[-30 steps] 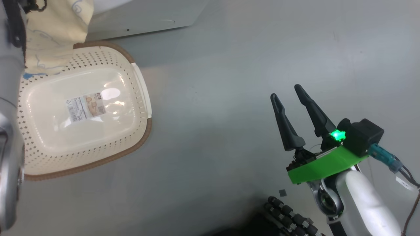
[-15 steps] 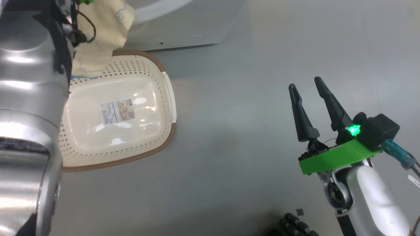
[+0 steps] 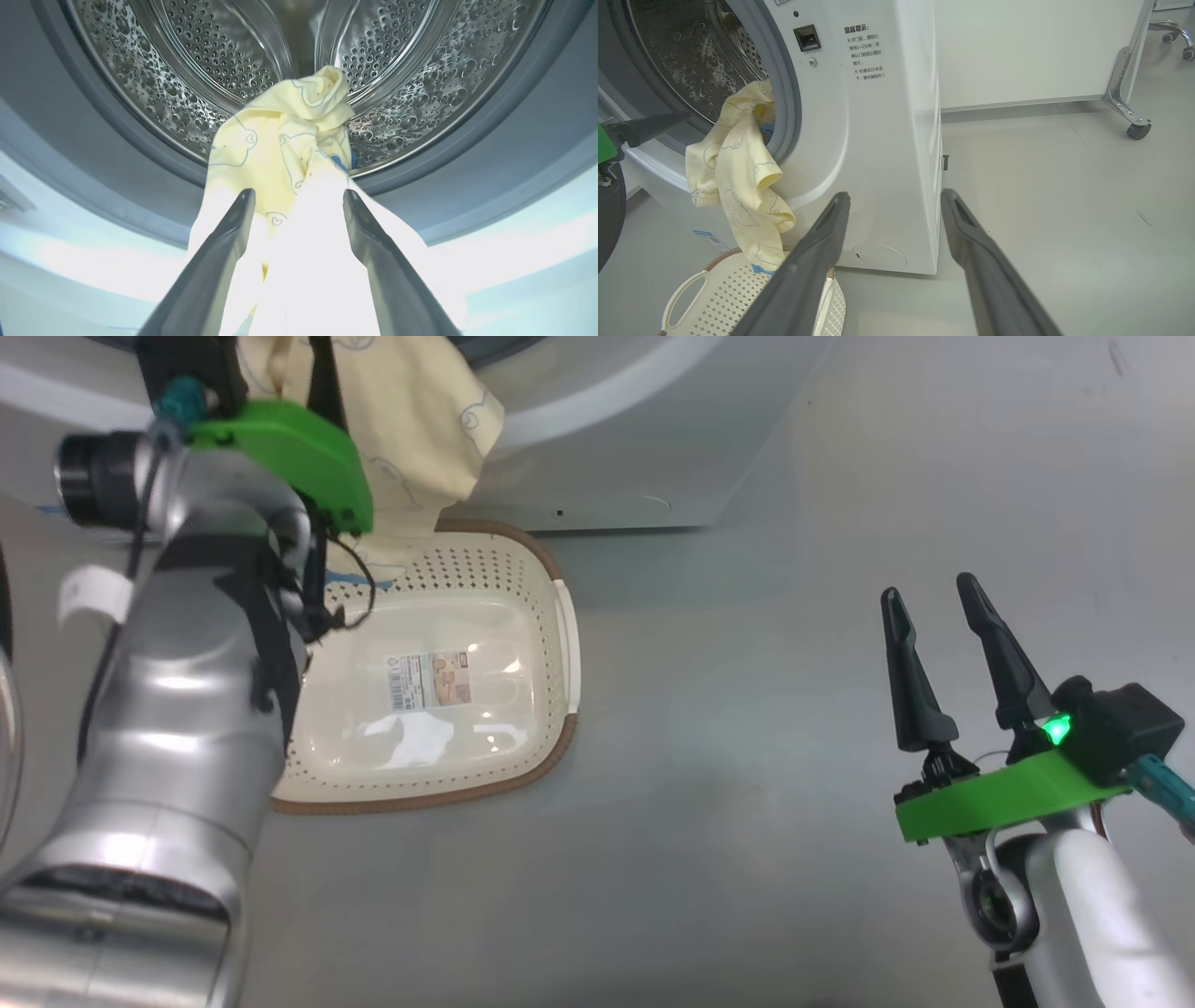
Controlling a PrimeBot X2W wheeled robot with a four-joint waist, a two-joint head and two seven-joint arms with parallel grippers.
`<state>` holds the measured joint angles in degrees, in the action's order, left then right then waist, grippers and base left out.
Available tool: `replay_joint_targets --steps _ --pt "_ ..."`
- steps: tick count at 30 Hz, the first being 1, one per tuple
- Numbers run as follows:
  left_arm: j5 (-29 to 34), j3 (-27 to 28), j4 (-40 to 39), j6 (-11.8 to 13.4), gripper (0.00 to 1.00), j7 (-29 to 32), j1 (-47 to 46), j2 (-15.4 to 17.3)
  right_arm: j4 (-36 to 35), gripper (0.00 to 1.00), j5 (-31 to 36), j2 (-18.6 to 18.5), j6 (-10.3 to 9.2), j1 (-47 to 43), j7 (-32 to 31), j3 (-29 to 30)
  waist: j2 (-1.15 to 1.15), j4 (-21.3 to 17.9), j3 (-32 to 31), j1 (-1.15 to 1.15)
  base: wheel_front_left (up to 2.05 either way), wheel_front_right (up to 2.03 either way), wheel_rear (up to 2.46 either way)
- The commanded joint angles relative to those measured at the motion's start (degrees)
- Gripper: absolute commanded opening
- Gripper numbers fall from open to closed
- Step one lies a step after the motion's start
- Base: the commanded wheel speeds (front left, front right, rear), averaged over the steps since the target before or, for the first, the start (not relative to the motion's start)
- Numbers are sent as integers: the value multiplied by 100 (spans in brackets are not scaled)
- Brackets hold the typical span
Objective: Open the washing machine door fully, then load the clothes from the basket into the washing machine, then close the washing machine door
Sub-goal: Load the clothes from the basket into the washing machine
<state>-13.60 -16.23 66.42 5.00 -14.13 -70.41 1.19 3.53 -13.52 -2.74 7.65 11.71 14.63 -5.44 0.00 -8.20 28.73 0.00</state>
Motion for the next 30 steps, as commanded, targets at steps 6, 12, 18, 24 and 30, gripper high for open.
replay_joint_targets --steps 6,12,18,24,30 --pt "-344 -279 -1170 95 100 -81 1224 170 -191 100 85 -132 -16 -223 37 -27 0 320 -281 0 0 0 0" --pt "-375 -280 -2703 401 100 -85 2939 203 -190 100 108 -193 -16 -304 37 13 0 461 -436 0 0 0 0" --pt "-241 -89 -3942 627 100 -86 4315 392 -236 100 132 -259 -16 -421 37 75 0 557 -551 0 0 0 0" --pt "-95 302 -4842 826 100 -86 5413 449 -272 100 142 -298 -16 -458 37 93 0 573 -538 0 0 0 0" --pt "-17 438 -5111 733 100 -86 6142 382 -282 100 138 -294 -16 -491 37 98 0 552 -504 0 0 0 0"
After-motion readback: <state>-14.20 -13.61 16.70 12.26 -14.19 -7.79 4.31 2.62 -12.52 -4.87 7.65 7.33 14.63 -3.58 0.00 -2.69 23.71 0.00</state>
